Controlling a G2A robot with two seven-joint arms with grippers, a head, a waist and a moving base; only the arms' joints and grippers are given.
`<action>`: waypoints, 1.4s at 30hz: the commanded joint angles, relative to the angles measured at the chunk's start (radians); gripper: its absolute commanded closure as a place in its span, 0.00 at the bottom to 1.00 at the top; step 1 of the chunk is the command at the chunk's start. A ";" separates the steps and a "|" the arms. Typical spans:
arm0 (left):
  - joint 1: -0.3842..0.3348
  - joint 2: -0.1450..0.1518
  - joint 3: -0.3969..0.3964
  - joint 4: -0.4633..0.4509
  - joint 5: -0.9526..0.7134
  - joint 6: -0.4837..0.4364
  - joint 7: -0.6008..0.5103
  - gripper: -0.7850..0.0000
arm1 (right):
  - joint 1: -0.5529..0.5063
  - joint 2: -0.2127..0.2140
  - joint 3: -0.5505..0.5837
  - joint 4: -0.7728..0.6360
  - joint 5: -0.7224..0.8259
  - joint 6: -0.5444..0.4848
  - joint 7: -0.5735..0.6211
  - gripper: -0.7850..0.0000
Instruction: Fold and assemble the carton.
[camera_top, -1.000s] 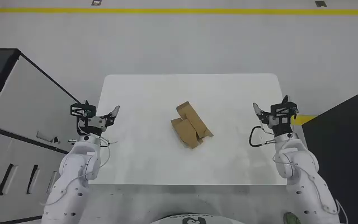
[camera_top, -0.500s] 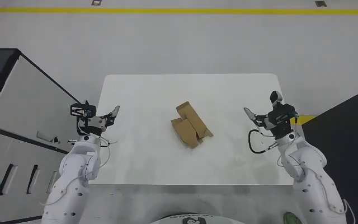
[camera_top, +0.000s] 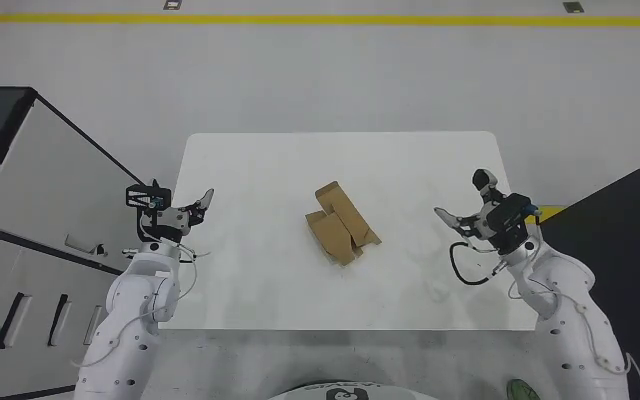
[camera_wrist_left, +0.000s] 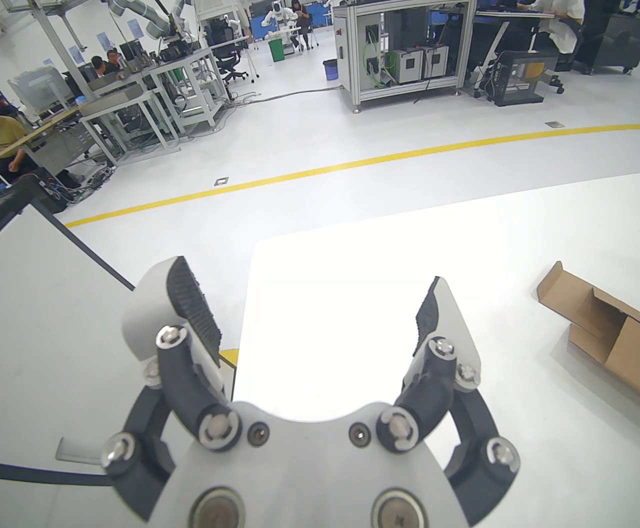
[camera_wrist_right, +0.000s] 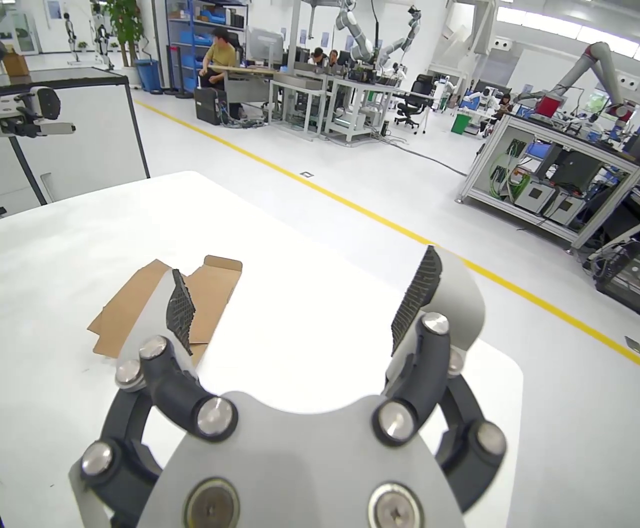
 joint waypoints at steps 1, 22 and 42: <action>0.000 0.000 0.000 0.000 0.000 0.000 0.000 0.00 | 0.000 0.000 0.000 0.000 0.000 0.000 0.000 0.00; 0.000 -0.001 0.020 -0.015 0.002 -0.027 -0.008 0.00 | 0.017 0.009 -0.012 0.080 0.029 -0.118 -0.041 0.00; 0.009 -0.011 0.231 -0.080 0.183 -0.114 -0.100 0.00 | -0.005 0.014 0.001 0.104 0.057 -0.112 -0.047 0.00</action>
